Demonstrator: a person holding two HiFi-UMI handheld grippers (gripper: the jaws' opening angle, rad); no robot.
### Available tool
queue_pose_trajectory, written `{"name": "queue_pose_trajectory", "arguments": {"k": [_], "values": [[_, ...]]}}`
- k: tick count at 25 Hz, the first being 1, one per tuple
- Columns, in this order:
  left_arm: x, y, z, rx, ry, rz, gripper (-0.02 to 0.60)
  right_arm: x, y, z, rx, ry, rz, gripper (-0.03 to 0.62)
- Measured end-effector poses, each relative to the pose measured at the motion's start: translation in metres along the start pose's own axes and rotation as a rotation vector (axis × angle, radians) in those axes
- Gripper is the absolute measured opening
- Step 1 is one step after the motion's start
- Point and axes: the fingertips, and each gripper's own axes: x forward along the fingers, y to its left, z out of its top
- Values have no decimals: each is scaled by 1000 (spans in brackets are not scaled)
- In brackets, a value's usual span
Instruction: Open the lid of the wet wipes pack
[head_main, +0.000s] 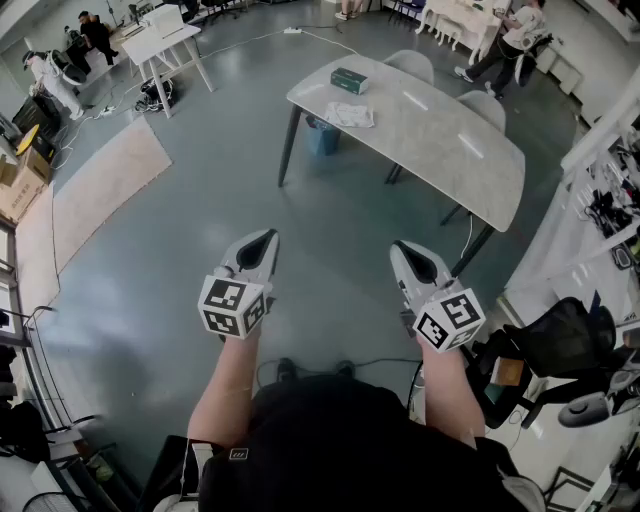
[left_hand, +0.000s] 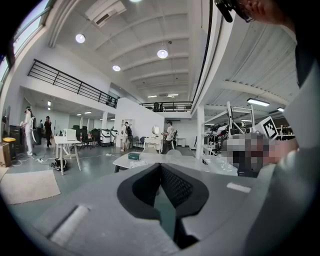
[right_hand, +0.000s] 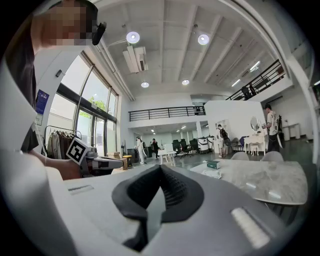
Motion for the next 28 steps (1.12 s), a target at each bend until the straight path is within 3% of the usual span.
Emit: {"name": "queue_pose_trajectory", "arguments": {"k": [11, 18, 28], "values": [[2, -18, -4, 3, 19, -20, 9, -18, -6, -5, 22, -14, -4, 0], [4, -54, -5, 31, 21, -23, 9, -50, -8, -19, -122, 76, 22, 2], [22, -75, -12, 45, 47, -35, 11, -73, -23, -55, -23, 116, 27, 2]]}}
